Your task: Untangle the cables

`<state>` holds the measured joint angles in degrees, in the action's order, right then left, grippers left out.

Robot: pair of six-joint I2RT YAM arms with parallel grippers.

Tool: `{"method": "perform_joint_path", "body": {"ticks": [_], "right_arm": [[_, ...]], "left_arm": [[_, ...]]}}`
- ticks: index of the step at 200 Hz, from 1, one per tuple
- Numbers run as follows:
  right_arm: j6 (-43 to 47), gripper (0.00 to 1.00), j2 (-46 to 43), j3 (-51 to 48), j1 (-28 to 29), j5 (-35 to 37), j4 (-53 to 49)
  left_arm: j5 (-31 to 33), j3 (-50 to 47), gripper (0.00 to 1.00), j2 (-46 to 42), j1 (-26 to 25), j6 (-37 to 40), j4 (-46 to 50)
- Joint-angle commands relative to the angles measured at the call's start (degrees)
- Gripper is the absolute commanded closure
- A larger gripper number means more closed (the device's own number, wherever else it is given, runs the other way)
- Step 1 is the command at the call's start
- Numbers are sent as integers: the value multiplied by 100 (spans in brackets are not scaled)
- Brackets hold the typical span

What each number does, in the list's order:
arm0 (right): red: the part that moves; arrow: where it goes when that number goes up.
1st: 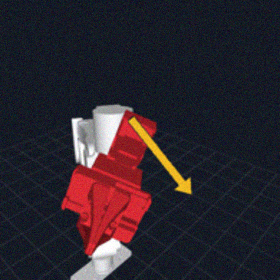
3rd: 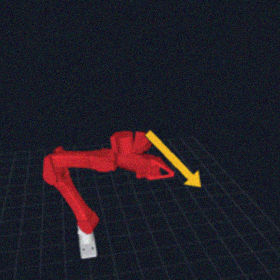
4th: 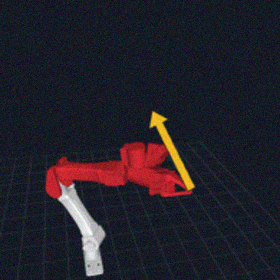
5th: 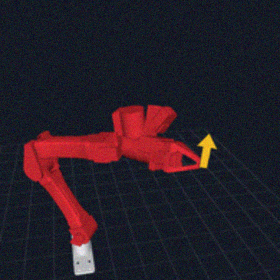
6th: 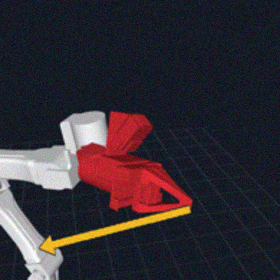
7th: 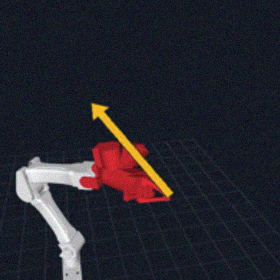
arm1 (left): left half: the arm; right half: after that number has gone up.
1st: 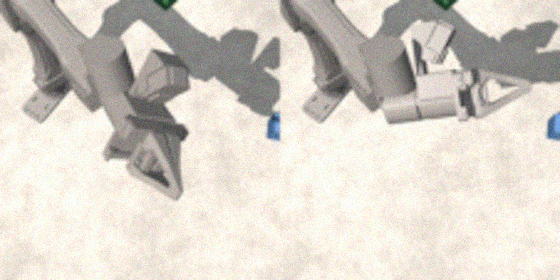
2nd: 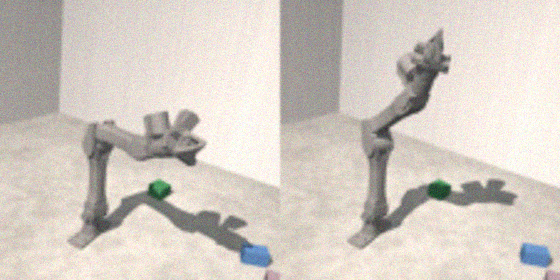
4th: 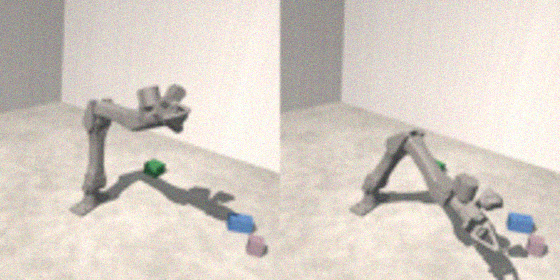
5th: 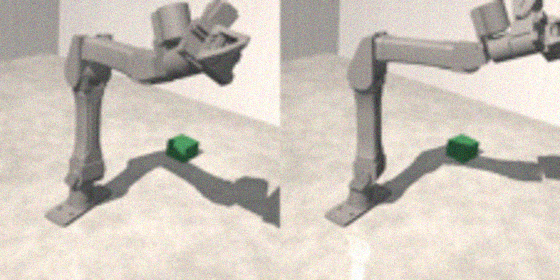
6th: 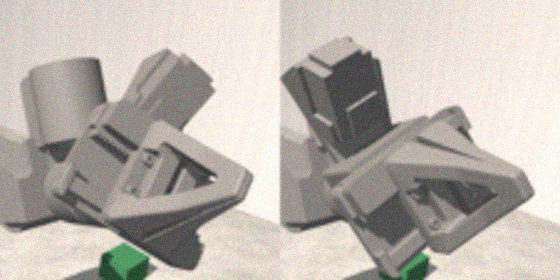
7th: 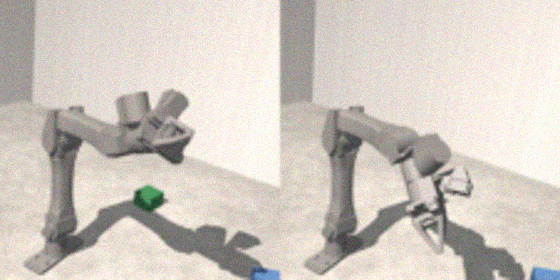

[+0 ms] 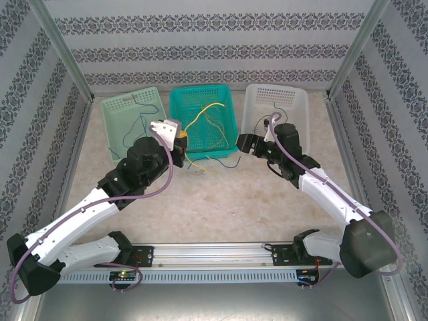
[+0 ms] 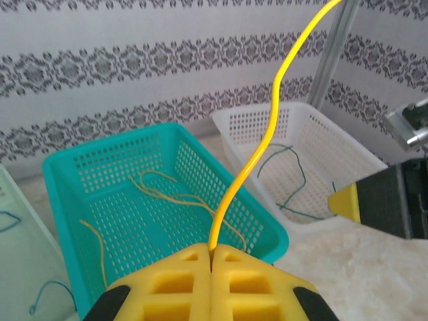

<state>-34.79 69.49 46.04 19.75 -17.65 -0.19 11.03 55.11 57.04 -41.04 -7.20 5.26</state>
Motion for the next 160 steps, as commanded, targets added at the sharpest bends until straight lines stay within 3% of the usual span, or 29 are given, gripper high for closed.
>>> {"method": "perform_joint_path", "body": {"ticks": [1,73,121,160], "right_arm": [[-90,17,-116,63,25,95,147],[-92,16,-363,-156,21,315,124],[-46,16,-640,-326,12,504,19],[-69,15,-650,-370,-5,562,3]], "left_arm": [[78,214,100,-71,137,331,-495],[-15,994,100,717,492,869,-931],[-215,1268,100,942,675,780,-1279],[-546,1543,99,815,669,436,-980]]}}
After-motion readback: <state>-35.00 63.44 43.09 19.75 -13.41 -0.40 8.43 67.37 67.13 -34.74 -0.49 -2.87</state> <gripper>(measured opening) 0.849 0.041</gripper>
